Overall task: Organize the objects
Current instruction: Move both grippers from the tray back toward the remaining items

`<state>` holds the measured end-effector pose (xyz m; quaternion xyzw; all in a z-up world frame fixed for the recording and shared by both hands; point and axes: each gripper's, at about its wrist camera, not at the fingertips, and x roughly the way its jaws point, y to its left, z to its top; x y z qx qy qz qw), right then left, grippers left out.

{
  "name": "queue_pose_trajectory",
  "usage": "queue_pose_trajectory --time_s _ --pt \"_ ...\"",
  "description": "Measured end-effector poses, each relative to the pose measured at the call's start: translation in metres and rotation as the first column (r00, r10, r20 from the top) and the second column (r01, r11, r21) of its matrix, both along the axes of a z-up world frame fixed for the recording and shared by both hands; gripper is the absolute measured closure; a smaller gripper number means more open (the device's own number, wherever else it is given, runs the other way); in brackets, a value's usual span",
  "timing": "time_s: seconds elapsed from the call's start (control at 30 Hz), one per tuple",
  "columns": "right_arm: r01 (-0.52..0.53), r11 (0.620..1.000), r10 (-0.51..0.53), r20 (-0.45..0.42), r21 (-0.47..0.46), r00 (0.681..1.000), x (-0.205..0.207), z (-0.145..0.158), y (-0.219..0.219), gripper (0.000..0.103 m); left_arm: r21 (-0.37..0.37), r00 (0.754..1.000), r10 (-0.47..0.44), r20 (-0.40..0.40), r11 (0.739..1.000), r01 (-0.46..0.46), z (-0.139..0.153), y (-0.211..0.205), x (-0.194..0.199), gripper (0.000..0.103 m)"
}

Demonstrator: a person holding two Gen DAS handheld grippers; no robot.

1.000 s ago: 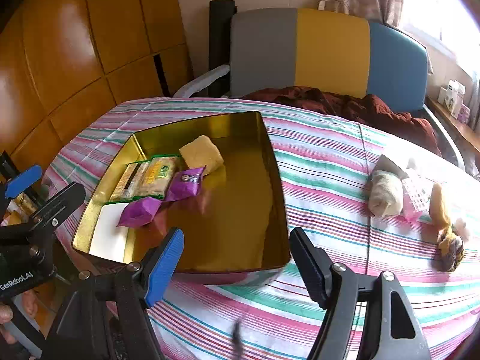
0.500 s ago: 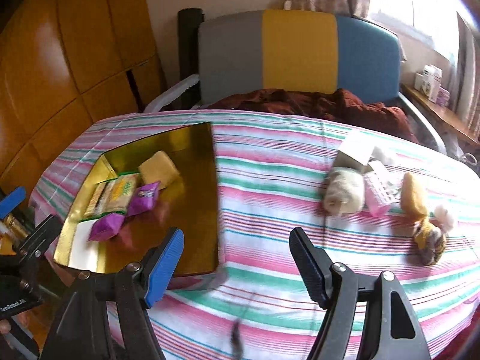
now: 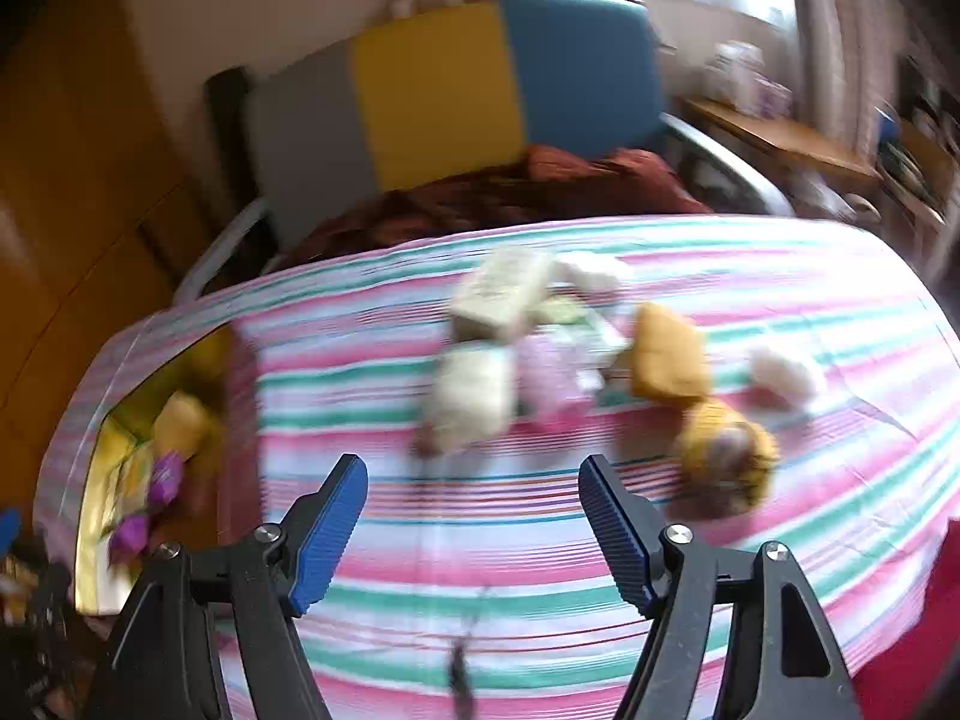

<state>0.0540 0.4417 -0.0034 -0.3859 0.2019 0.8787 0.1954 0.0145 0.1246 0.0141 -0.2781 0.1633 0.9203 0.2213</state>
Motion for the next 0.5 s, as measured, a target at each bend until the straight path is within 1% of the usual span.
queue_pose_trajectory --time_s 0.13,0.23,0.33,0.4,0.47,0.5 --pt "0.138 0.989 -0.138 0.002 -0.048 0.99 0.02 -0.003 0.055 0.029 0.003 0.999 -0.05 0.021 0.999 0.05 -0.003 0.014 0.002 0.0" --pt "0.228 0.968 -0.229 0.009 -0.108 0.973 0.033 -0.012 0.093 0.029 -0.003 0.996 -0.085 0.038 0.996 0.085 -0.007 0.025 0.004 0.0" --pt "0.294 0.939 -0.294 0.023 -0.18 0.955 0.042 -0.026 0.119 0.029 -0.011 0.992 -0.113 0.057 0.993 0.114 -0.011 0.036 0.005 0.0" --pt "0.34 0.905 -0.337 0.055 -0.256 0.94 0.048 -0.041 0.131 0.029 -0.01 0.989 -0.132 0.072 0.991 0.133 -0.012 0.044 0.005 0.0" --pt "0.355 0.878 -0.344 0.092 -0.321 0.935 0.051 -0.053 0.14 0.029 -0.012 0.986 -0.147 0.08 0.989 0.149 -0.014 0.052 0.005 0.0" --pt "0.359 0.874 -0.344 0.104 -0.326 0.933 0.051 -0.056 0.141 0.029 -0.013 0.984 -0.155 0.086 0.988 0.157 -0.014 0.056 0.005 0.0"
